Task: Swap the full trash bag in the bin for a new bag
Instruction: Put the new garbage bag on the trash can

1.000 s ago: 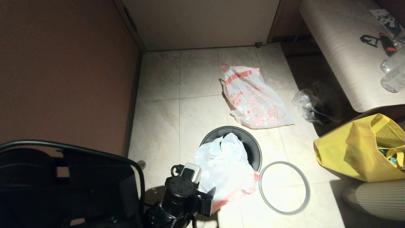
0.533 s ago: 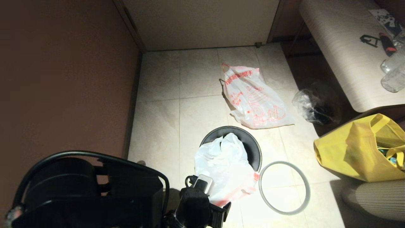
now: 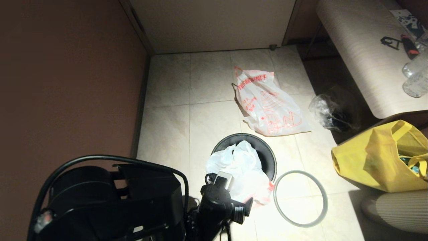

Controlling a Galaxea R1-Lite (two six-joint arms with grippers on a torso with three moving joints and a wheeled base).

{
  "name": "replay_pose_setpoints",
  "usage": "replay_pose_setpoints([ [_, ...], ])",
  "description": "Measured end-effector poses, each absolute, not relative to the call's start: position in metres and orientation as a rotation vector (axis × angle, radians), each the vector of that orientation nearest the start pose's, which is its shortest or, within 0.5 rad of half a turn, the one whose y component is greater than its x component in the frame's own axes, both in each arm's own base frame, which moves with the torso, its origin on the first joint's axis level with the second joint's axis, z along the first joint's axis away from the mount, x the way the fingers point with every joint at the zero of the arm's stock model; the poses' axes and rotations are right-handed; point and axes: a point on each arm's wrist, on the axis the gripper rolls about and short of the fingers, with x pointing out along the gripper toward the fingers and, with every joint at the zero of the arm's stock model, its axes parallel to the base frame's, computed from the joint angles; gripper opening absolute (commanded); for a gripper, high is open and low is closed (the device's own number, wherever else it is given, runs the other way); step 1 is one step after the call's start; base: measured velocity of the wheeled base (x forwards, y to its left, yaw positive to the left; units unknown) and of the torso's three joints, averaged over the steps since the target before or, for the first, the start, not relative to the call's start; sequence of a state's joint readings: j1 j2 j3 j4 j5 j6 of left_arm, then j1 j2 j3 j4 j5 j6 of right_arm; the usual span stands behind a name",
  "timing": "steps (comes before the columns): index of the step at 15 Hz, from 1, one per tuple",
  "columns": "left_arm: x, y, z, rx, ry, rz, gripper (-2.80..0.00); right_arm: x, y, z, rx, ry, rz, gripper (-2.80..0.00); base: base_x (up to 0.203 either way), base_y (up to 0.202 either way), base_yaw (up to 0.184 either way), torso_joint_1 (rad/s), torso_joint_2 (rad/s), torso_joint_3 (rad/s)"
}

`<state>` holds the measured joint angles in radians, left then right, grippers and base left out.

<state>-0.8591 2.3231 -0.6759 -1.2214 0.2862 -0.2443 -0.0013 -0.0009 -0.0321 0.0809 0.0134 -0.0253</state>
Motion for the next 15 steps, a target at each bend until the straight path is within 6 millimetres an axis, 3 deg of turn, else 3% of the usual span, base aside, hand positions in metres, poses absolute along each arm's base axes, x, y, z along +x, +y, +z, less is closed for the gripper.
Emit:
replay_pose_setpoints([
  [4, 0.243, -0.269, 0.007, -0.020, 0.401, -0.515, 0.00, -0.026, 0.000, 0.076, -0.025, 0.048, 0.013, -2.80, 0.000, 0.000, 0.000, 0.000, 0.00, 0.000],
  [5, 0.244, -0.269, 0.008, -0.022, 0.397, -0.512, -2.80, -0.026, 0.000, 0.076, -0.025, 0.048, 0.012, -2.80, 0.000, 0.000, 0.000, 0.000, 0.00, 0.000],
  [15, 0.255, -0.264, 0.015, -0.019, 0.366, -0.494, -2.80, -0.026, 0.000, 0.076, -0.025, 0.048, 0.013, -2.80, 0.000, 0.000, 0.000, 0.000, 0.00, 0.000],
])
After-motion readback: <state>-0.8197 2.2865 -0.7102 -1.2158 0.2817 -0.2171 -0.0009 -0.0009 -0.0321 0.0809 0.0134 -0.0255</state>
